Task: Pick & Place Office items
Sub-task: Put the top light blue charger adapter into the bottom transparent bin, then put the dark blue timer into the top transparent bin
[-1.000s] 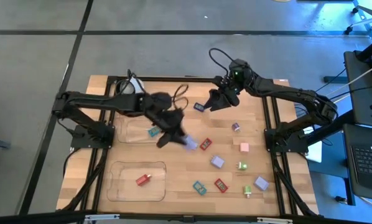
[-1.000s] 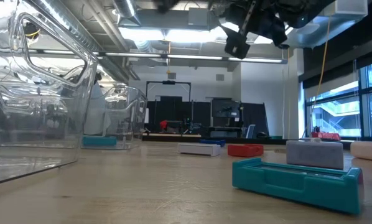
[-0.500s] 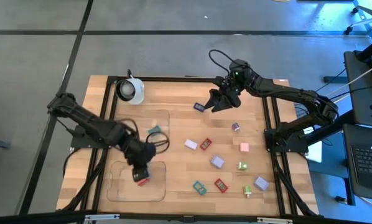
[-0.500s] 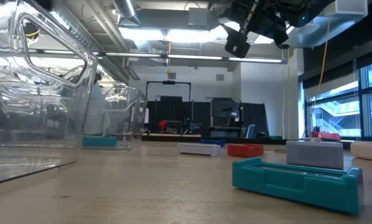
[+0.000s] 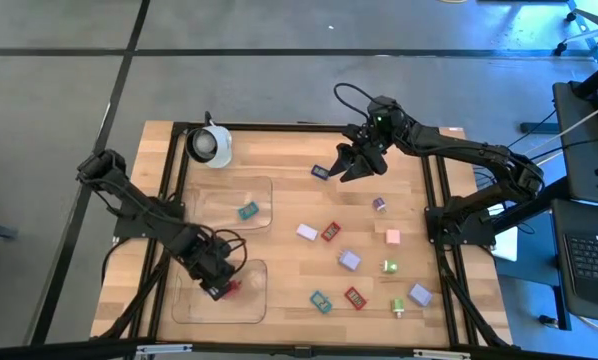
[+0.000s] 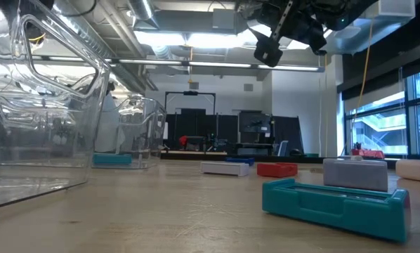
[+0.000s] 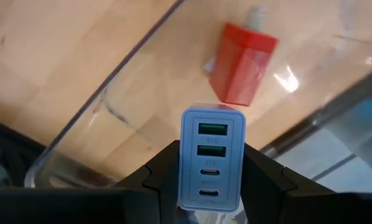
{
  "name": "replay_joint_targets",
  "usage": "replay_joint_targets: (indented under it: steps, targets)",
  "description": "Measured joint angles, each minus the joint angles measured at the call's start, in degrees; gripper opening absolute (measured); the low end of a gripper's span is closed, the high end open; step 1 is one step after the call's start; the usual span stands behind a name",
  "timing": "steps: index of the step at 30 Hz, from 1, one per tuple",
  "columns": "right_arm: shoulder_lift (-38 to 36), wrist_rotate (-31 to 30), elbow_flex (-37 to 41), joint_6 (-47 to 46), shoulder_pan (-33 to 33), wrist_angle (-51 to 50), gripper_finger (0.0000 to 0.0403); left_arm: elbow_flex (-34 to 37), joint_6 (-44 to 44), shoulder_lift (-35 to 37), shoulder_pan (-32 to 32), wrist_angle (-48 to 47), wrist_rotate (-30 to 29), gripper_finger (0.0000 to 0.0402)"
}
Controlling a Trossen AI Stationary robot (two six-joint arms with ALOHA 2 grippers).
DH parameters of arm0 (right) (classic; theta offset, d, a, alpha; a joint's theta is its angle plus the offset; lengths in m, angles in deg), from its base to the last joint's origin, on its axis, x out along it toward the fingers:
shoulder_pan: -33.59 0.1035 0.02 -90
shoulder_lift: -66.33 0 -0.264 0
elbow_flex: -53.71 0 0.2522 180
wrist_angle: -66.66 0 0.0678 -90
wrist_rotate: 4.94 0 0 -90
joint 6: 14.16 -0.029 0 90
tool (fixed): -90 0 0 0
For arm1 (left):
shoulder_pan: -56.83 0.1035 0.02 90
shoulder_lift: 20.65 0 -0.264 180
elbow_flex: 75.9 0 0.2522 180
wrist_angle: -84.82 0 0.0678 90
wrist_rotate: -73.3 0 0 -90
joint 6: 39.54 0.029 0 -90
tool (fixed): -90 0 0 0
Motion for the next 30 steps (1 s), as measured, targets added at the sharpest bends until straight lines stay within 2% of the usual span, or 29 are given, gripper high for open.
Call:
replay_joint_targets:
  steps: [6, 21, 30]
  targets:
    - [0.0, -0.18, 0.0, 0.13, 0.0, 0.0, 0.0345, 1.03, -4.17, -0.02, -1.15, 0.94, 0.19, 0.0131]
    - [0.0, -1.69, 0.0, 1.0, 0.0, 0.0, 0.0346, 1.03, -3.61, -0.02, -1.39, 1.13, -0.55, 0.0133]
    - [0.0, -1.69, 0.0, 1.27, 0.0, -0.06, 0.0346, 1.03, -2.68, -0.02, -1.36, 3.77, -1.1, 0.0171]
